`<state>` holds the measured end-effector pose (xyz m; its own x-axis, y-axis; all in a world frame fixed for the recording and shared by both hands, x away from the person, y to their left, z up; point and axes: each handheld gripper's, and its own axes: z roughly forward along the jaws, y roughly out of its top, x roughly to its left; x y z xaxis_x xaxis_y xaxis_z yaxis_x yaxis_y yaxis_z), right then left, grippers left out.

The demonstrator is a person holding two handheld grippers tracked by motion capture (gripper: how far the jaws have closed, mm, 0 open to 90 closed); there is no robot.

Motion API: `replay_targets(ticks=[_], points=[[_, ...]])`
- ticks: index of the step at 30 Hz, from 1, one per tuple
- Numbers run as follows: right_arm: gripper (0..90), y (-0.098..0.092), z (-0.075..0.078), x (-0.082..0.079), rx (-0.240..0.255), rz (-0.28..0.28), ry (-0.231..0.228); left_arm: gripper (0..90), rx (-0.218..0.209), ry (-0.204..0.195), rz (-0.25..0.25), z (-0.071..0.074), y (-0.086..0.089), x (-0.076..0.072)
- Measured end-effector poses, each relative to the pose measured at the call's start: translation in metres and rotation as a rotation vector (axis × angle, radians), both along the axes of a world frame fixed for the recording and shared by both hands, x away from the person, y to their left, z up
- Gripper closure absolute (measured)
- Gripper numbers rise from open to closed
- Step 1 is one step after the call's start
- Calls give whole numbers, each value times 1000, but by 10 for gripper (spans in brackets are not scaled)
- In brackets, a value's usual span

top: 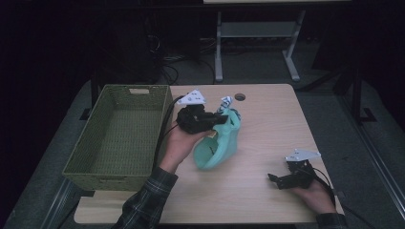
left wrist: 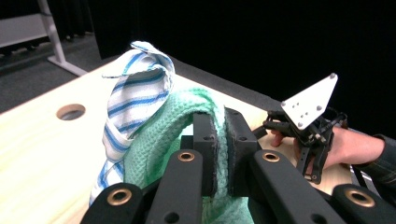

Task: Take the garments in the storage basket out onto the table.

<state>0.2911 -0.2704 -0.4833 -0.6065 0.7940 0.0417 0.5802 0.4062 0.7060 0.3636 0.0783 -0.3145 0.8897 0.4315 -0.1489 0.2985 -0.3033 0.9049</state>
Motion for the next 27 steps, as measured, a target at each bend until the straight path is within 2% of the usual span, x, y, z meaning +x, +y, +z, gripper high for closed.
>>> replay_targets(ticks=[1,10,13,14,18,25,27], points=[[25,0,0,0,0,0,0,846,7,9,-3,-6,-5,0],[25,0,0,0,0,0,0,845,32,22,-5,-30,-21,-2],[25,0,0,0,0,0,-1,845,58,21,2,-43,-28,-2],[25,0,0,0,0,0,-1,844,58,21,2,-43,-28,-2],[25,0,0,0,-1,1,-1,842,104,20,1,-57,-34,0],[25,0,0,0,-4,3,-7,833,165,45,-15,-85,-41,2],[25,0,0,0,-2,1,-2,833,169,49,-16,-89,-42,2]])
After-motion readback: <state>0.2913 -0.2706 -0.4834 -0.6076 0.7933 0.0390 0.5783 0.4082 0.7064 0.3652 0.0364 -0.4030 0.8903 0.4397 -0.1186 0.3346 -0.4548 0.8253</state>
